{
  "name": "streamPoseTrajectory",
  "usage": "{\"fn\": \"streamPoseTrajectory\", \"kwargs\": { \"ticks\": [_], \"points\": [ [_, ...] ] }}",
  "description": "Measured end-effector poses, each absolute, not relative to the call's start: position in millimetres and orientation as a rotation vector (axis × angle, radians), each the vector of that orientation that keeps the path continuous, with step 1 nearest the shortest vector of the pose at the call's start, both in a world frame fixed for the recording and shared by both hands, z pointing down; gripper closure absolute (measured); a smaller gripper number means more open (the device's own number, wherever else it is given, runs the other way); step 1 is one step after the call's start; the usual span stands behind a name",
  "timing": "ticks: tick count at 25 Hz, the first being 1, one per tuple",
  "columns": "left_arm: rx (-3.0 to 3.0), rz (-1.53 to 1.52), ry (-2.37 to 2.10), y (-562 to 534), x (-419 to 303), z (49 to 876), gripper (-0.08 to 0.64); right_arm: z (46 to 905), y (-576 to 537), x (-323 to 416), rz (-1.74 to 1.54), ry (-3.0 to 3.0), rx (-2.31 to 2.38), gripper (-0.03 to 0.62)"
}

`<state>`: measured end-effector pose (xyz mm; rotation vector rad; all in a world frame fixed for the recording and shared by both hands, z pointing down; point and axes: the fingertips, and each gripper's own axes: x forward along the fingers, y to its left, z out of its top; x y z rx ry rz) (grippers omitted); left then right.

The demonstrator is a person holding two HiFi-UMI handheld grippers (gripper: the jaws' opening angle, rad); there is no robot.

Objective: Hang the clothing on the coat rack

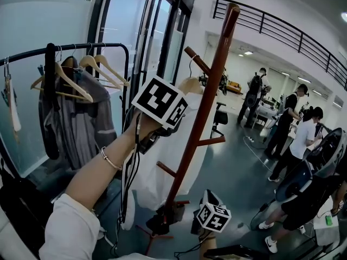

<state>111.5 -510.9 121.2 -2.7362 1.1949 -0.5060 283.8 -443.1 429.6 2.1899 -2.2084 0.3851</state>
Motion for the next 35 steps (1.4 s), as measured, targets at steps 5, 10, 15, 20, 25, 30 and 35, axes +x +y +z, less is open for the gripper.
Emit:
{"fn": "streamPoseTrajectory", "kwargs": {
  "ticks": [5,10,15,20,25,30,35],
  "points": [
    [-2.752,-0.512,1.159,-510,122,130,0.538,434,-444,285,0.396,-2.202,2.195,0.569],
    [-2.763,-0.522,1.134,-512,126,136,0.538,437,-448,282,0.407,-2.204,2.199,0.569],
    [-2.772,-0.549,1.13,-510,125,139,0.537,444,-445,286,0.429,-2.193,2.199,0.569],
    [-2.742,-0.615,1.148,-506,124,142,0.537,447,-445,282,0.44,-2.195,2.195,0.569],
    [-2.737,-0.615,1.168,-503,124,143,0.526,452,-445,276,0.457,-2.198,2.182,0.569],
    [-2.79,-0.625,1.096,-493,129,142,0.463,454,-446,271,0.466,-2.202,2.173,0.569],
    [-2.858,-0.645,0.957,-477,137,147,0.384,459,-443,265,0.479,-2.21,2.158,0.569]
  ]
}}
